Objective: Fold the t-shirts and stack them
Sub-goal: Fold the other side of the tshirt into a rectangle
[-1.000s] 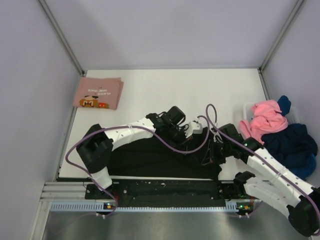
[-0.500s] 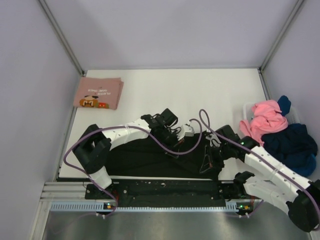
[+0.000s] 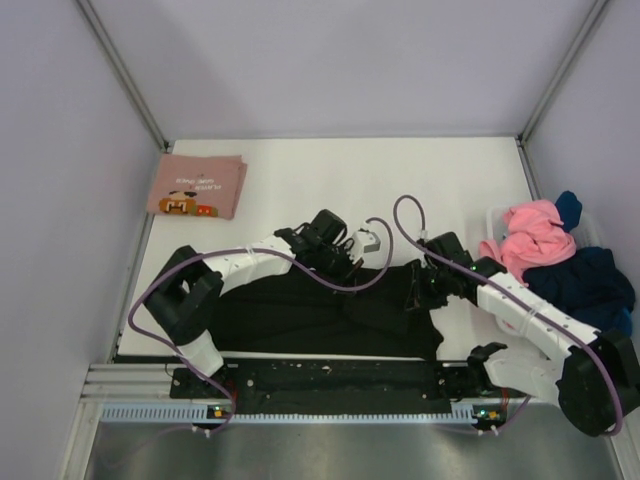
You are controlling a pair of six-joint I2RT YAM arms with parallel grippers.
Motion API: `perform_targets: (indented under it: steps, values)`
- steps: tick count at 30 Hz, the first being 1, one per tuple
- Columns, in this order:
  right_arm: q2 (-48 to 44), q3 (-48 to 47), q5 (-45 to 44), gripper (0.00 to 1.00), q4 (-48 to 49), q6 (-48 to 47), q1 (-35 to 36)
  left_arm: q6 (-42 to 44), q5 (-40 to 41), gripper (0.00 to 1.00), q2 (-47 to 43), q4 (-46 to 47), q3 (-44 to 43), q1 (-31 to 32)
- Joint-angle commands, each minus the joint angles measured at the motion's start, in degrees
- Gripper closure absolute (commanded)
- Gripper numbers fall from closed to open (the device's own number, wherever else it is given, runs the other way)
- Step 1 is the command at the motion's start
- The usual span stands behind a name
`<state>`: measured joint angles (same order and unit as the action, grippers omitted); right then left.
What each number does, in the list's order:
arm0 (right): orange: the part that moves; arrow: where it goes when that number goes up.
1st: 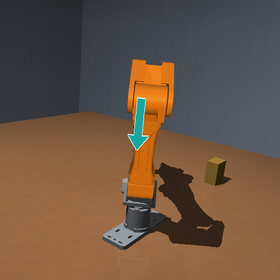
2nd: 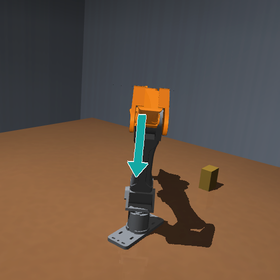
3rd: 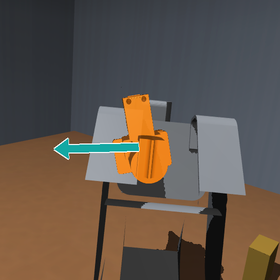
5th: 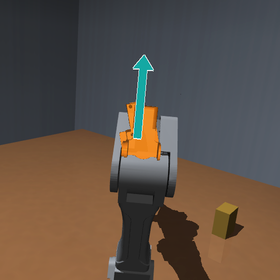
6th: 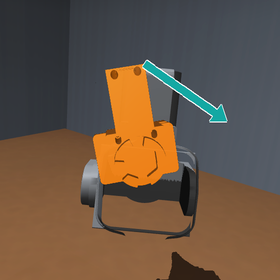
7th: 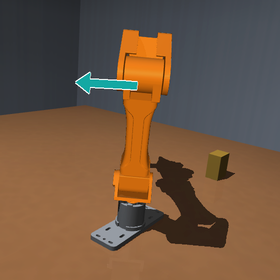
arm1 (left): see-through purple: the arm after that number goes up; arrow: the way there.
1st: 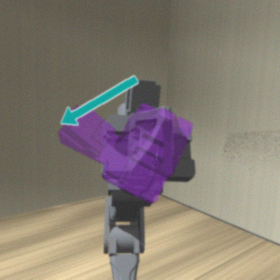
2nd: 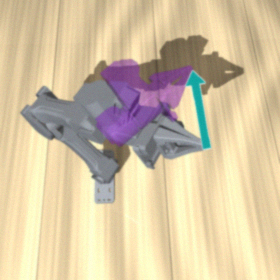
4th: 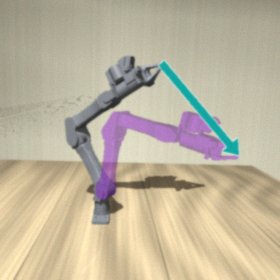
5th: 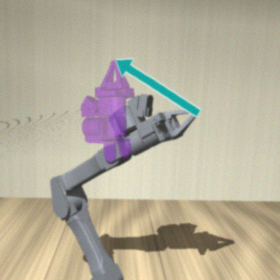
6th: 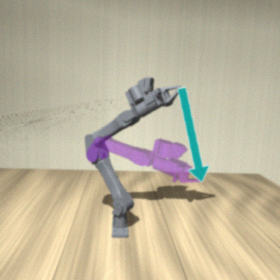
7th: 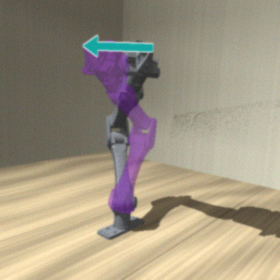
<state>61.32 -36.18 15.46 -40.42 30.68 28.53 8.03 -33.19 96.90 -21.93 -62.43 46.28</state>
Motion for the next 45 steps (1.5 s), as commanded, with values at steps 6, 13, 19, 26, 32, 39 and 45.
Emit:
perform_targets:
  steps: [6, 13, 19, 26, 32, 39, 45]
  values:
    - [-0.93, 2.07, -15.2, 1.0, 19.93, -7.56, -1.11, -6.36, 8.39, 1.0, -1.54, 10.95, 3.19, -0.58]
    - [-6.12, 8.23, -17.14, 1.0, 25.92, -6.95, -1.73, -9.77, 15.34, 1.0, -1.89, 13.23, 4.69, -0.58]
    - [-7.09, 9.55, -16.87, 1.0, 26.27, -6.24, -2.25, -10.85, 20.96, 1.0, -2.07, 15.25, 4.69, -0.58]
    - [-4.11, 8.94, -16.78, 1.0, 27.51, -6.51, -2.43, -10.32, 19.57, 1.0, 0.56, 15.44, 4.61, -0.49]
    - [-1.73, 8.5, -17.13, 1.0, 26.89, -5.63, -3.13, -10.41, 20.18, 0.95, 3.64, 11.39, 1.97, -0.58]
    - [-1.37, 2.89, -20.64, 0.61, 20.93, -7.29, -3.75, -5.06, 28.43, 0.47, -0.3, 9.19, -1.72, -0.58]
    - [-3.05, -5.12, -20.93, 0.54, 9.67, -6.69, -3.66, -1.09, 27.51, 0.46, -5.05, 6.04, -2.17, -0.14]
